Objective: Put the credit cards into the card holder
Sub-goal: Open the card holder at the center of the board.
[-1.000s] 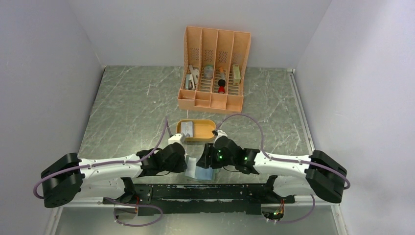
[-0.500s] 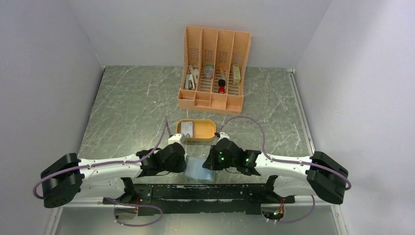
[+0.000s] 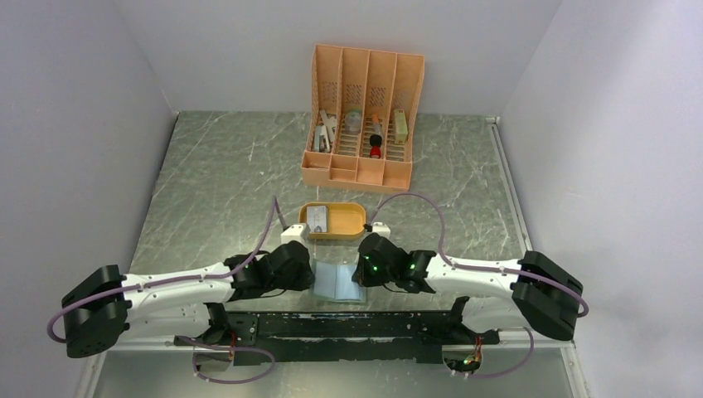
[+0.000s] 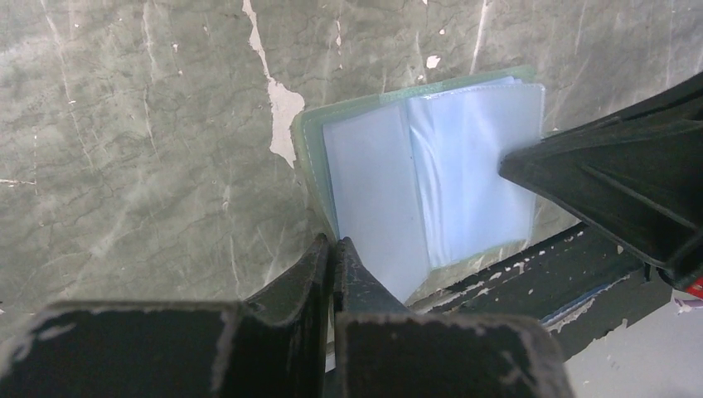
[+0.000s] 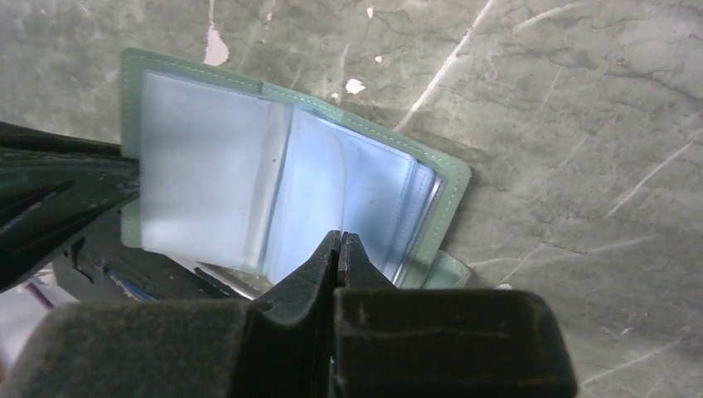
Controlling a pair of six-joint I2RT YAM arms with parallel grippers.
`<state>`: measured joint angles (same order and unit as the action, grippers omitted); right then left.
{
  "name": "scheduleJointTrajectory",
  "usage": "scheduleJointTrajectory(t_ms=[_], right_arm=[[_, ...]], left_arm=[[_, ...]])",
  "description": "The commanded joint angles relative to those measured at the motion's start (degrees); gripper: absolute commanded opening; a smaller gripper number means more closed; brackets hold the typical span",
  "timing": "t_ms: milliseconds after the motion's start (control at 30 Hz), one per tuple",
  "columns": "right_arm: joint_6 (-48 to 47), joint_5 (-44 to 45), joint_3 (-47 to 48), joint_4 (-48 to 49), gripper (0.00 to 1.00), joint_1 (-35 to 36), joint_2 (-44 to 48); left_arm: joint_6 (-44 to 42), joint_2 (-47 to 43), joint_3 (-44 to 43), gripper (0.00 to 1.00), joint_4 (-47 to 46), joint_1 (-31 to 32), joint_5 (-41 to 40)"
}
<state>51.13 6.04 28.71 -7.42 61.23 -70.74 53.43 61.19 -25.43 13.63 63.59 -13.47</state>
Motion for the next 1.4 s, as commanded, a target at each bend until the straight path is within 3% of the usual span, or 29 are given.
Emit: scheduleJointTrajectory(t_ms=[0,333,800,1367], right_arm=[[-1.7,2.7,0.8,-1.4,0.0,-0.3,-2.1],[-1.6,1.7,-0.3,1.9,0.0,-0.7,-5.4],[-1.5,0.6,-2.6,4.5,0.0,-1.9,-6.2],[-1.4,0.5,-3.5,3.8,0.0,-2.4,-3.9]], left_arm=[[0.4,-2.1,-1.7,0.05,0.9,0.4,-0.4],[-2.6,-1.6,-7.1,0.05,1.4,0.4,1.0],[-4.8,4.2,-6.8,0.05,-8.5,0.5,9.7],[-2.5,0.5,-2.2,0.05,1.5,0.4,-1.6]])
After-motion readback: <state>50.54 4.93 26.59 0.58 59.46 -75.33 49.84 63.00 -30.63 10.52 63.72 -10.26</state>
